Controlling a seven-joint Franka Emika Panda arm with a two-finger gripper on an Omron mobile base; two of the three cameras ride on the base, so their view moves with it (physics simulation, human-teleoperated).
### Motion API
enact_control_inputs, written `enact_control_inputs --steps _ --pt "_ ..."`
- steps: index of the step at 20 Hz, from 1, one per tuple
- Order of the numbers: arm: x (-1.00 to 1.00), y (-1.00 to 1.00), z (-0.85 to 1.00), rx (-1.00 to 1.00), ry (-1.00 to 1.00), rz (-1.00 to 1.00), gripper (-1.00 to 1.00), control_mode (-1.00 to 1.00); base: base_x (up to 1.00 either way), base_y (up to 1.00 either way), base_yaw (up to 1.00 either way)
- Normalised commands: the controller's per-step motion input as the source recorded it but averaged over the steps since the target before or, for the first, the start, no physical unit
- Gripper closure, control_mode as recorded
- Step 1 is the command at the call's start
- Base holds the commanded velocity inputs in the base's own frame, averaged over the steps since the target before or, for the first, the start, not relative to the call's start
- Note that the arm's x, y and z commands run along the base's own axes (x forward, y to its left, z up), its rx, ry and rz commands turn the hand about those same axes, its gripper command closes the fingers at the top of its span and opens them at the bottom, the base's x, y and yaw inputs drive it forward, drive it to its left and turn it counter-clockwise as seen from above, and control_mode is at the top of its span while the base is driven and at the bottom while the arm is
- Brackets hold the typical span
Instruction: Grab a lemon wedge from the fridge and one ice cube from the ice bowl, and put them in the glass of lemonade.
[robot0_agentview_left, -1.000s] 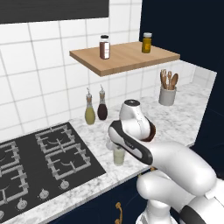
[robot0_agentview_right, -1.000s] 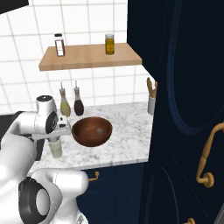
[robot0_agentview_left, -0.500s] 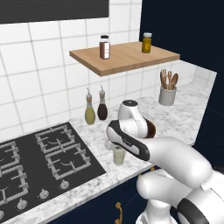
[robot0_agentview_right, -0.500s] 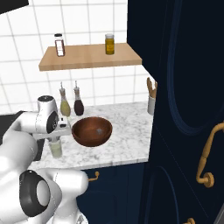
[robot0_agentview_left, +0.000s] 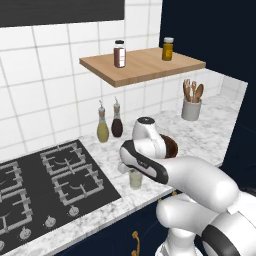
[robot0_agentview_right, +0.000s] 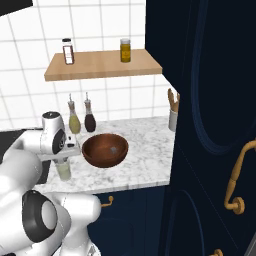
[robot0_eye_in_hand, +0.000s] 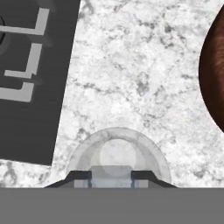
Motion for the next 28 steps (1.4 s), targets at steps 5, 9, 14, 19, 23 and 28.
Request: enact_control_inputs --steps 5,9,14,19,23,28 --pt "0.00 0.00 0.00 0.00 0.00 0.00 -1.00 -1.00 0.00 0.00 0.00" --pt "0.00 0.00 0.00 0.00 0.00 0.00 -1.00 -1.00 0.00 0.00 0.00" --pt "0.00 0.00 0.00 0.00 0.00 0.00 -1.00 -1.00 0.00 0.00 0.00" --pt "-0.02 0.04 0.16 0.00 0.00 0.00 -1.00 -1.00 0.00 0.00 0.00" --pt "-0.19 0.15 0.37 0.00 0.00 0.00 -1.00 -1.00 0.00 0.00 0.00" --pt "-0.33 -0.01 0.17 0.01 -0.02 0.00 -1.00 -1.00 0.00 0.00 0.00"
